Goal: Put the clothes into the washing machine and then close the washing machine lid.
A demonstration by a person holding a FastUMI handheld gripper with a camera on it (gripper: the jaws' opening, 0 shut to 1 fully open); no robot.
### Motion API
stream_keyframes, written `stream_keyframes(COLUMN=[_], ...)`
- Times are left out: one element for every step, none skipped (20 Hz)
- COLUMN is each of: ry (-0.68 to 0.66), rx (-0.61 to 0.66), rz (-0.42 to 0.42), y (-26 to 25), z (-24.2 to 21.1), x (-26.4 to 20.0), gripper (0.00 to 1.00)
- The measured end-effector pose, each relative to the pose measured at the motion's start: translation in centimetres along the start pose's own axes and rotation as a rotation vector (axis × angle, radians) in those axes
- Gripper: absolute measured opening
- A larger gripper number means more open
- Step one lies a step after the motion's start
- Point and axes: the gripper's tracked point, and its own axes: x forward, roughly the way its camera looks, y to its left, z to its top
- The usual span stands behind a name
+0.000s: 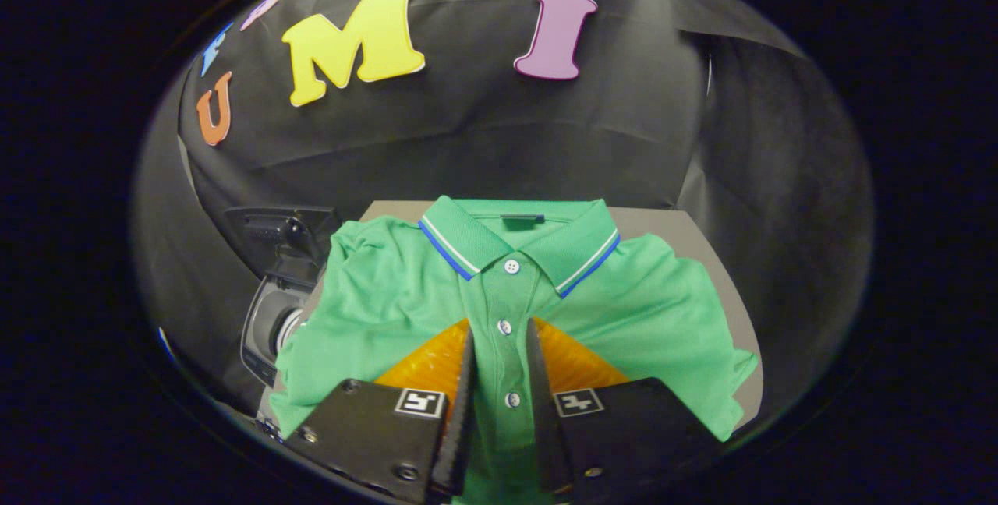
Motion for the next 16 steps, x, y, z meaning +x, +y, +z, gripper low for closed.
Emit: stream_keyframes(ry=[0.0, -0.001, 0.003, -0.001, 0.0, 0.007, 0.002, -0.004, -0.007, -0.026, -0.043, -0.065, -0.087, -0.108, -0.126, -0.146], rx=[0.008, 0.008, 0.022, 0.042, 0.063, 0.083, 0.106, 0.121, 0.132, 0.142, 0.14, 0.136, 0.13, 0.125, 0.125, 0.126], rz=[-0.007, -0.015, -0.018, -0.015, -0.007, 0.016, 0.033, 0.043, 0.049, 0.047, 0.05, 0.052, 0.055, 0.059, 0.067, 0.076], y=[0.3, 0.2, 0.2, 0.3, 0.4, 0.7, 1.0, 1.1, 1.3, 1.6, 2.0, 2.5, 3.0, 3.5, 4.1, 4.6], z=[0.2, 0.1, -0.2, -0.1, 0.0, -0.4, -0.7, -1.1, -1.4, -1.6, -1.6, -1.5, -1.4, -1.1, -0.7, -0.4], x=[0.0, -0.1, 0.0, -0.2, -0.6, -0.9, -1.5, -2.0, -2.7, -3.5, -4.4, -5.5, -6.5, -7.5, -8.5, -9.6], gripper=[0.29, 0.2, 0.17, 0.13, 0.12, 0.09, 0.07, 0.06, 0.05, 0.05, 0.05, 0.05, 0.05, 0.05, 0.05, 0.05])
